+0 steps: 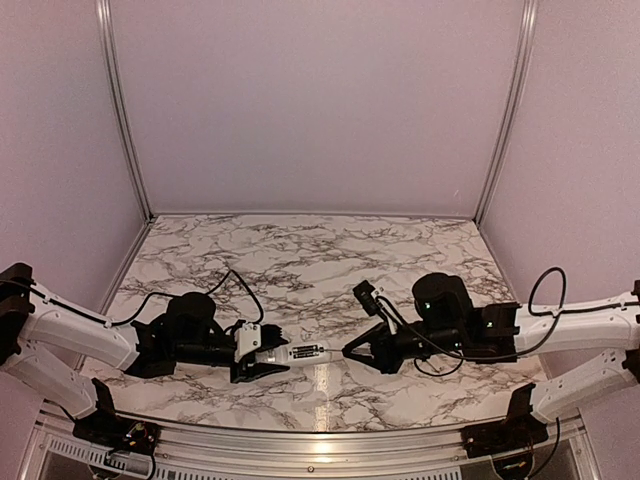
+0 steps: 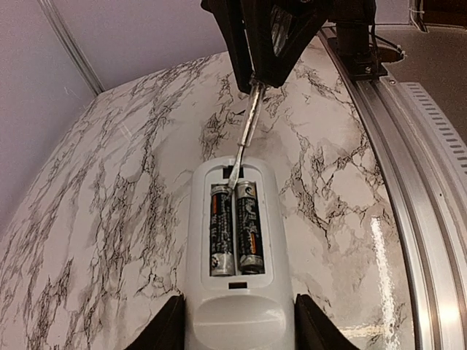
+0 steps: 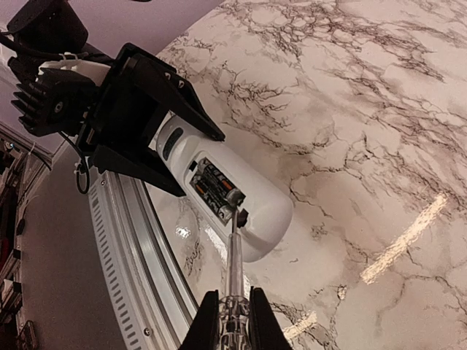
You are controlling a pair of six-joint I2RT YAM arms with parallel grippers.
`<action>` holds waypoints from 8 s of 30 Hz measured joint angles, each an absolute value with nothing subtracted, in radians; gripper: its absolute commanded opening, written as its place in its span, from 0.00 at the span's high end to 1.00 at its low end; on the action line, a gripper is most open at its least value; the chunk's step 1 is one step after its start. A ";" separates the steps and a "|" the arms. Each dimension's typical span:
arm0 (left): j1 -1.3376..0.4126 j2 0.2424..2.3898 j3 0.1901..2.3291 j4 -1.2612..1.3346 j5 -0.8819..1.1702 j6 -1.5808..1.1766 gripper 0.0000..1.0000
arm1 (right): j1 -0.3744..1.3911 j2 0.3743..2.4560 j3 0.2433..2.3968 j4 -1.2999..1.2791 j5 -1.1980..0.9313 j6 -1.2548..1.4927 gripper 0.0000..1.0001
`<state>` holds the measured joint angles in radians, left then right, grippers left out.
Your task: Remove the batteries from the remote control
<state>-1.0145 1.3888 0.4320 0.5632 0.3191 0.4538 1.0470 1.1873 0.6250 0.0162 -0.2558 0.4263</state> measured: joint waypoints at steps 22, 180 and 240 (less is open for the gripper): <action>-1.007 1.401 0.432 0.662 0.339 0.340 1.00 | 1.047 1.095 0.524 0.184 -0.235 0.463 1.00; -1.029 1.668 0.643 0.607 0.331 0.408 1.00 | 1.035 1.128 0.761 -0.333 -0.128 0.393 1.00; -1.002 1.793 0.704 0.684 0.315 0.381 1.00 | 1.040 1.063 0.905 -0.471 -0.132 0.444 1.00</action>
